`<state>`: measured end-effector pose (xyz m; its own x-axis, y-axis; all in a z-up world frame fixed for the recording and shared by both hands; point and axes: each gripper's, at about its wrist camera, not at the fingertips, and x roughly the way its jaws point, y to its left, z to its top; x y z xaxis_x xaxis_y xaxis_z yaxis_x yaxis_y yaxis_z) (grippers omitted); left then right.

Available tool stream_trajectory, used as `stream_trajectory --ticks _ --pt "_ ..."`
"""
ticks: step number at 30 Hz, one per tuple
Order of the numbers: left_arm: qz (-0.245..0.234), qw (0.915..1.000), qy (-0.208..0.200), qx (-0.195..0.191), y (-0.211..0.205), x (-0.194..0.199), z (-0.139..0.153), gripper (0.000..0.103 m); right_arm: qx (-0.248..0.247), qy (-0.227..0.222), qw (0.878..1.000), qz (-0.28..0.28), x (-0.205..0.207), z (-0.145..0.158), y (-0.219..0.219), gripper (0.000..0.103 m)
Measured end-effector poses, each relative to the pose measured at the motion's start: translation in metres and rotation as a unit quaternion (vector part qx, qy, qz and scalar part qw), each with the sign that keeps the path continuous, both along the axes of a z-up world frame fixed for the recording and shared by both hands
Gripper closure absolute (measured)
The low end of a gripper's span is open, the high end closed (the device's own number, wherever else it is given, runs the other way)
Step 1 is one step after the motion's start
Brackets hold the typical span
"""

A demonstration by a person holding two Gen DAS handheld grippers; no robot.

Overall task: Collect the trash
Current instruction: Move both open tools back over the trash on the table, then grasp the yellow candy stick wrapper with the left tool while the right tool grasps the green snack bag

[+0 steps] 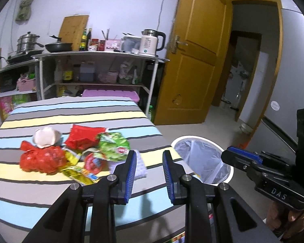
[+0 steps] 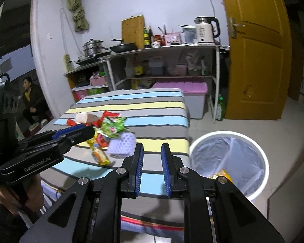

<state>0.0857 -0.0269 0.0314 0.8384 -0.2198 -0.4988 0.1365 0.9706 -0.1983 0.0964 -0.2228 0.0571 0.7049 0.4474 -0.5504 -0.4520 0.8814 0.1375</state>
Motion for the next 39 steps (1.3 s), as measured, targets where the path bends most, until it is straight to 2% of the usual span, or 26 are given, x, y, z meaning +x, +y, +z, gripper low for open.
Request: stream_trajectory --ticks 6,11,15,20,25,34,39 --pt "0.028 0.9996 0.002 0.002 0.025 -0.011 -0.002 0.077 0.002 0.004 1.000 0.022 0.001 -0.001 0.016 0.076" --pt "0.047 0.9988 0.011 0.005 0.040 -0.016 -0.010 0.077 0.002 0.010 0.999 0.037 0.004 -0.006 0.026 0.074" --pt "0.060 0.9979 0.021 0.007 0.052 -0.017 -0.019 0.077 0.005 0.018 0.999 0.049 0.008 -0.011 0.034 0.069" --pt "0.071 0.9967 0.039 0.003 0.064 -0.015 -0.033 0.077 0.000 0.024 0.998 0.062 0.015 -0.018 0.044 0.068" --pt "0.080 0.9948 0.062 -0.018 0.075 -0.005 -0.047 0.060 -0.005 0.033 0.997 0.076 0.023 -0.026 0.058 0.068" --pt "0.096 0.9874 0.113 -0.055 0.065 0.030 -0.067 0.050 -0.002 0.044 0.997 0.070 0.036 -0.034 0.055 0.068" --pt "0.125 0.9817 0.135 -0.050 0.057 0.053 -0.077 0.048 0.001 0.049 0.997 0.063 0.042 -0.037 0.050 0.068"
